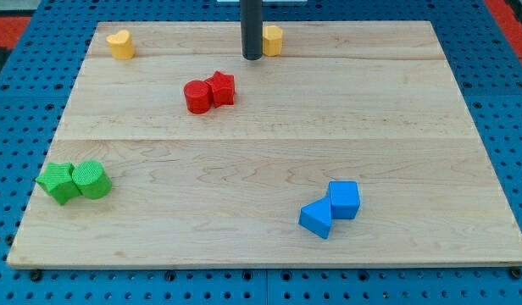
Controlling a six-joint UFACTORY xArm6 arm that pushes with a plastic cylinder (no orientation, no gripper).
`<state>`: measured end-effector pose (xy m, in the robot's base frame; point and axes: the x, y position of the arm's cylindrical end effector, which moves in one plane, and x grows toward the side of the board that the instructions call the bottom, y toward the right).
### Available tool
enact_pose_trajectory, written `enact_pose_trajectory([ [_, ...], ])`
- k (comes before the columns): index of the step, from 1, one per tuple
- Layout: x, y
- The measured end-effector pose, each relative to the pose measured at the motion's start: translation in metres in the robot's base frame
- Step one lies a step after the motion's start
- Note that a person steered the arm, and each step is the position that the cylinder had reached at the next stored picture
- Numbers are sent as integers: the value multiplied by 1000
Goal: Separate the red blocks
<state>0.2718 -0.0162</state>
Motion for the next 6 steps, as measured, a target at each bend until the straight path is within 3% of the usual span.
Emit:
enact_pose_trajectory([
  [1,9,-9],
  [2,9,-56],
  [4,118,-100],
  [5,155,-76],
  [6,206,-6],
])
